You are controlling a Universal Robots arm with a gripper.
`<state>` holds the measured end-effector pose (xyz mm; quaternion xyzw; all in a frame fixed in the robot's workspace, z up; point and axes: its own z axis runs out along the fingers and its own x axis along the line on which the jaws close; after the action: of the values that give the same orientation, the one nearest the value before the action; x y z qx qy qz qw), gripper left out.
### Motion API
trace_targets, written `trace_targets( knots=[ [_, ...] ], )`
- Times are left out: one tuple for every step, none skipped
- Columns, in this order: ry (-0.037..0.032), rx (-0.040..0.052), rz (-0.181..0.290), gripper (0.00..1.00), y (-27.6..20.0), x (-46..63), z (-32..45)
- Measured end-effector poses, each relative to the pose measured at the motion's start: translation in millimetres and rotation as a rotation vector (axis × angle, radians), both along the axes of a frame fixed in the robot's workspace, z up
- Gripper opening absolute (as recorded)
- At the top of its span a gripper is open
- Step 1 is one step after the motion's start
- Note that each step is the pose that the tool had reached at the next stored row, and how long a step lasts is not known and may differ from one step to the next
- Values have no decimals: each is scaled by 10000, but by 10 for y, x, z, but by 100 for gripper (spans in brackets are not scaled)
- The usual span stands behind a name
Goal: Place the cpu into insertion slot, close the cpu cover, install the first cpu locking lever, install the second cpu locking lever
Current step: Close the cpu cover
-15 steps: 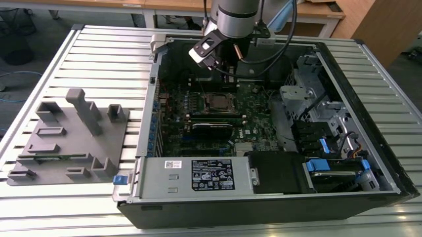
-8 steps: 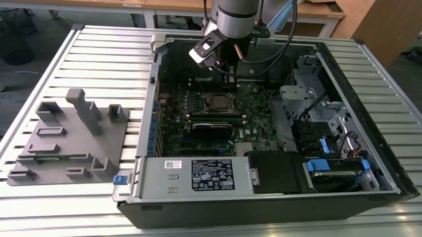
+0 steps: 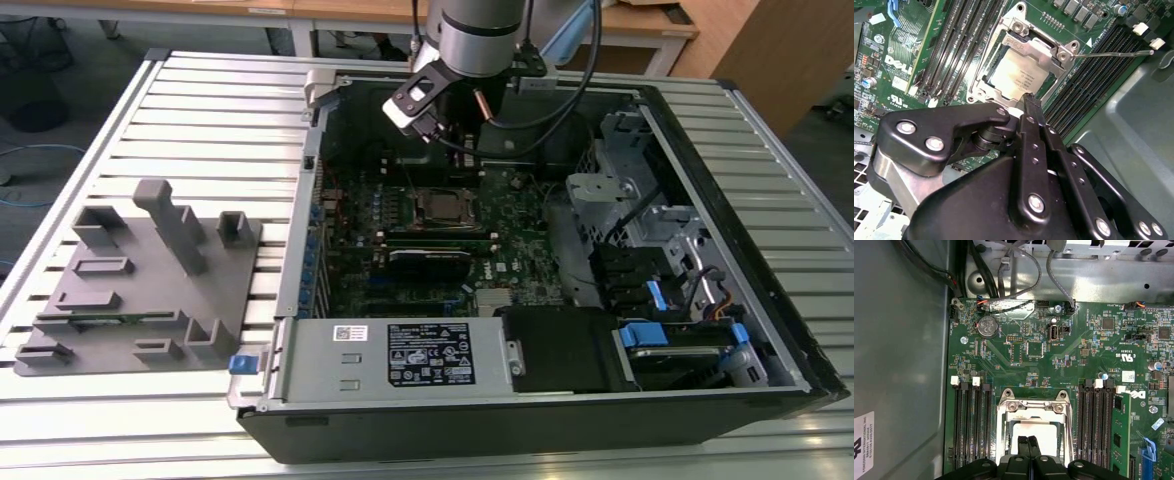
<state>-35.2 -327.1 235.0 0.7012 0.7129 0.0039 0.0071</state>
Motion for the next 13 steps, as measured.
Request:
trace_targets(
  knots=[
    [0, 0, 0, 10, 0, 0, 0],
    [0, 0, 0, 10, 1, 0, 0],
    [-1, 0, 0, 10, 1, 0, 0],
    [-1, 1, 0, 10, 1, 0, 0],
    [0, 0, 0, 10, 1, 0, 0],
    [0, 0, 3, 10, 1, 0, 0],
    [0, 0, 36, 10, 1, 0, 0],
    [0, -1, 139, 10, 2, 0, 0],
    [1, -2, 292, 10, 2, 0, -1],
    [0, -1, 472, 10, 2, 0, -2],
    [0, 0, 651, 10, 1, 0, -3],
    [-1, 1, 831, 10, 1, 0, -4],
    [0, 0, 1011, 10, 1, 0, -5]
  ],
)
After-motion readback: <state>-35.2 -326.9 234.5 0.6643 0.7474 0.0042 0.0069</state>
